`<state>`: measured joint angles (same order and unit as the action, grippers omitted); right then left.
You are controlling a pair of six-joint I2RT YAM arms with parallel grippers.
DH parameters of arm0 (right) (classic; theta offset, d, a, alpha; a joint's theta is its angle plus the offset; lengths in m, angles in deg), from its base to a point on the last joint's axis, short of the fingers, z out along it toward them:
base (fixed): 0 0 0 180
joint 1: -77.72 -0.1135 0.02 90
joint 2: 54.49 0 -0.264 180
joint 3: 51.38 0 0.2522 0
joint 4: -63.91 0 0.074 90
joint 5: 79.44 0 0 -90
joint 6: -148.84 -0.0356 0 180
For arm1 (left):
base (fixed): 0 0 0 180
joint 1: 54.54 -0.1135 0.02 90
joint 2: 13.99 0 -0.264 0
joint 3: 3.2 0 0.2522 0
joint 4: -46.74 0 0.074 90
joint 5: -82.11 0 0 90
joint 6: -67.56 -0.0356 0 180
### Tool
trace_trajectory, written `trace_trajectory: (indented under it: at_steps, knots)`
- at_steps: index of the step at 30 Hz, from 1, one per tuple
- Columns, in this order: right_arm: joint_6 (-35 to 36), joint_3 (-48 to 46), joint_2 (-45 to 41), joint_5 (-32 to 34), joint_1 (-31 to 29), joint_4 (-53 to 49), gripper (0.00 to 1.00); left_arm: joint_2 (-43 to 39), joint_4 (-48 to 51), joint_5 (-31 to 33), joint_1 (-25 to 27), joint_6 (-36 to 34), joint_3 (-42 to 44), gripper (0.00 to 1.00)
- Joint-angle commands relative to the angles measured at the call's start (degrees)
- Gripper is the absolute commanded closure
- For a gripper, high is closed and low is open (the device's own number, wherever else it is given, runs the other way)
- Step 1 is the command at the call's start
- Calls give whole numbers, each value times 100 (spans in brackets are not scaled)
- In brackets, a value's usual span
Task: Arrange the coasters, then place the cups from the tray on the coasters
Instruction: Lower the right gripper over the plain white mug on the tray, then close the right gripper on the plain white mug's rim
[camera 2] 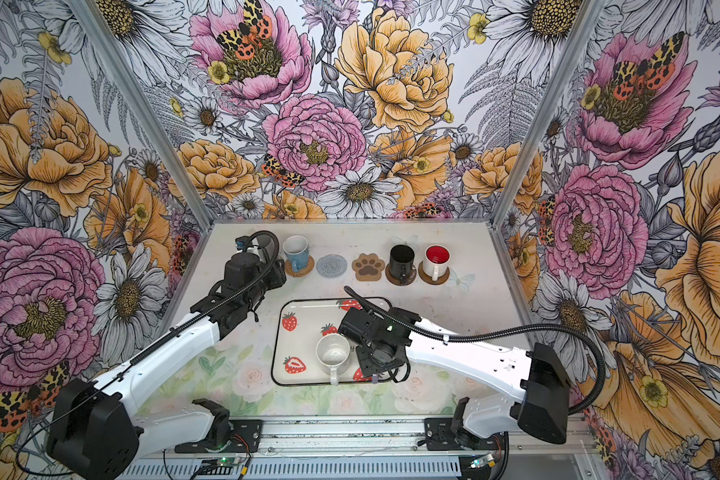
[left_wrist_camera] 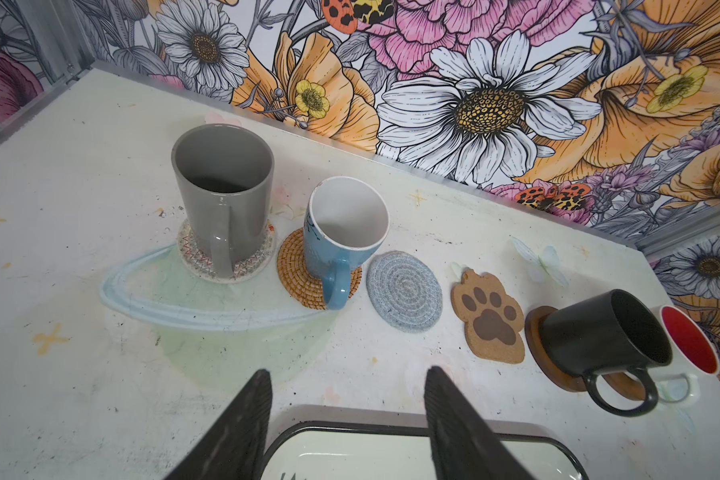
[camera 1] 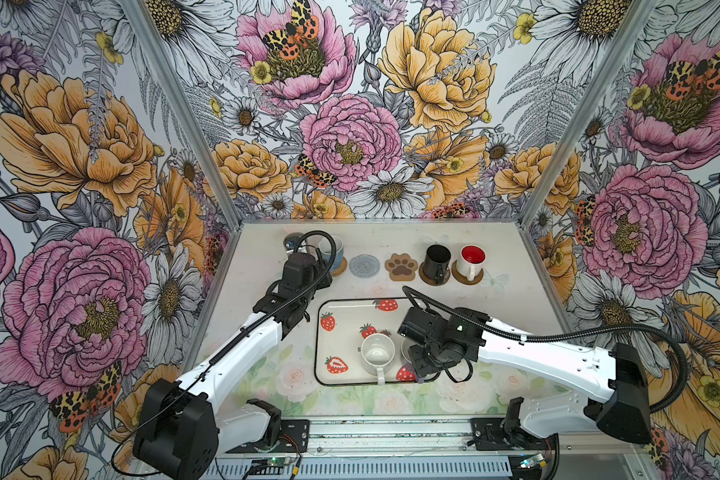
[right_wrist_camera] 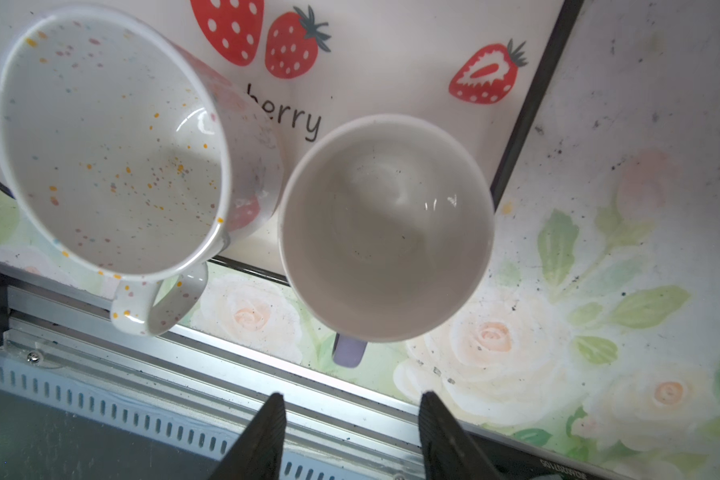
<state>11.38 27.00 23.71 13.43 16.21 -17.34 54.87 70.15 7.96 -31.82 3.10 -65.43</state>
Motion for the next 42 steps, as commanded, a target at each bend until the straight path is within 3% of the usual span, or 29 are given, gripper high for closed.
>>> trace_trajectory:
  at_steps: [1,23,42]
  knots:
    - [-197,-105,113,-22,-85,-25,45,-188,-128,-98,-57,-51,113,40]
    - [-176,-706,697,-138,7,1166,44,-53,-148,-171,-127,-58,93,38]
    - [-215,-1074,816,-226,279,1693,65,92,-152,-216,-141,-45,54,38]
